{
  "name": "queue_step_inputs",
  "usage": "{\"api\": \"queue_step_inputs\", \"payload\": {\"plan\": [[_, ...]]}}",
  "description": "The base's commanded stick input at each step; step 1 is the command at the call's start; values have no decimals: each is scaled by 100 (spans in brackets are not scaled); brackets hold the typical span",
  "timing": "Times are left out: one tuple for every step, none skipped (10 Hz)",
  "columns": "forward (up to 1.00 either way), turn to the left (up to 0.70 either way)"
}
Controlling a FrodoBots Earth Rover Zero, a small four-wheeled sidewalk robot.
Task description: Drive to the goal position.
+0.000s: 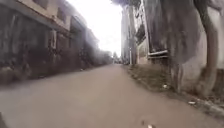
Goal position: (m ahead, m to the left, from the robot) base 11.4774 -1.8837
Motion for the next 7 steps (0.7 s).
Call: {"api": "queue_step_inputs", "payload": {"plan": [[100,0],[100,0],[100,0],[100,0],[100,0],[100,0],[100,0]]}}
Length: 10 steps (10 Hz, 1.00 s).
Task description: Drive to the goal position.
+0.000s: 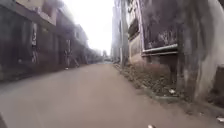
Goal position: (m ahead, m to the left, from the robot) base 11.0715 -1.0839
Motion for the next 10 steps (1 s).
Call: {"api": "queue_step_inputs", "payload": {"plan": [[100,0],[100,0],[100,0],[100,0],[100,0],[100,0],[100,0],[100,1],[100,17],[100,27]]}}
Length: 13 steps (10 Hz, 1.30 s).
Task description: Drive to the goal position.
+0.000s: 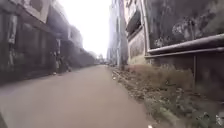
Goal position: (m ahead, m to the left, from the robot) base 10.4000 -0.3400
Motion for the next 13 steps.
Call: {"api": "queue_step_inputs", "payload": {"plan": [[100,27],[100,0],[100,0],[100,0],[100,0],[100,0],[100,0],[100,0],[100,0],[100,0],[100,0],[100,0],[100,0]]}}
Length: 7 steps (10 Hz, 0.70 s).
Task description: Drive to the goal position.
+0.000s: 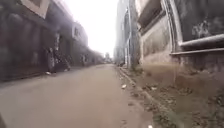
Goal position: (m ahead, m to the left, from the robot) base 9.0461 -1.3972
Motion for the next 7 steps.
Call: {"api": "queue_step_inputs", "payload": {"plan": [[100,0],[100,0],[100,0],[100,0],[100,0],[100,0],[100,0]]}}
